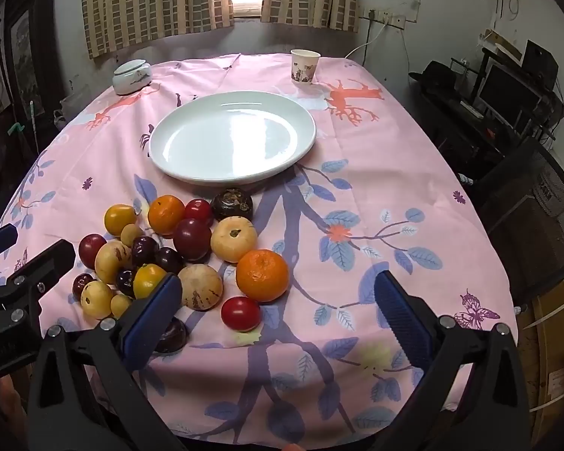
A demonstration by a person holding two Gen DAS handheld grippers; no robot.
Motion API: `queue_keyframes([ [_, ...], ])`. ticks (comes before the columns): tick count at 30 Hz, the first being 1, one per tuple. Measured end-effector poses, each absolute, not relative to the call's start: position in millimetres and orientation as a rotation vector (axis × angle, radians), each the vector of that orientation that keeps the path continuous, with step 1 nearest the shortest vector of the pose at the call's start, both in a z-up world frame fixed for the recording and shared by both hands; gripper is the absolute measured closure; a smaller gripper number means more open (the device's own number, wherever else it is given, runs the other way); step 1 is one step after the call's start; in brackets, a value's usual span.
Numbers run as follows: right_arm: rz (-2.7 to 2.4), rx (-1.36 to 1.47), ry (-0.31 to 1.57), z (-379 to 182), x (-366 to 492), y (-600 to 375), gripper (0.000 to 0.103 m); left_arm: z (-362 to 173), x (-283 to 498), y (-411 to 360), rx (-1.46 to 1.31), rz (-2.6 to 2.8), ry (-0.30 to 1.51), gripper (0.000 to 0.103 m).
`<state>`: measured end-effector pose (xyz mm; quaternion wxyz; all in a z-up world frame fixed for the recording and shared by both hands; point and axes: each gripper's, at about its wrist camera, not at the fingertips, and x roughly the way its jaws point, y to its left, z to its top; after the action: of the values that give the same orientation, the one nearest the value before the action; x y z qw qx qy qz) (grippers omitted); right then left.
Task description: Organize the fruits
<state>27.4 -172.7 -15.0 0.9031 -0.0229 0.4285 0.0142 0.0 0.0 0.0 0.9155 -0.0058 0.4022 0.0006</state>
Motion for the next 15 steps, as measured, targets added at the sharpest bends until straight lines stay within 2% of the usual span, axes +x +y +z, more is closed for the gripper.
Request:
queue_keyframes([
  [15,0.029,-0.052,0.883,-14.7,25.9,-170.7,0.001,0.5,-0.5,0.7,-0.021,0.0,0.82,0.002],
])
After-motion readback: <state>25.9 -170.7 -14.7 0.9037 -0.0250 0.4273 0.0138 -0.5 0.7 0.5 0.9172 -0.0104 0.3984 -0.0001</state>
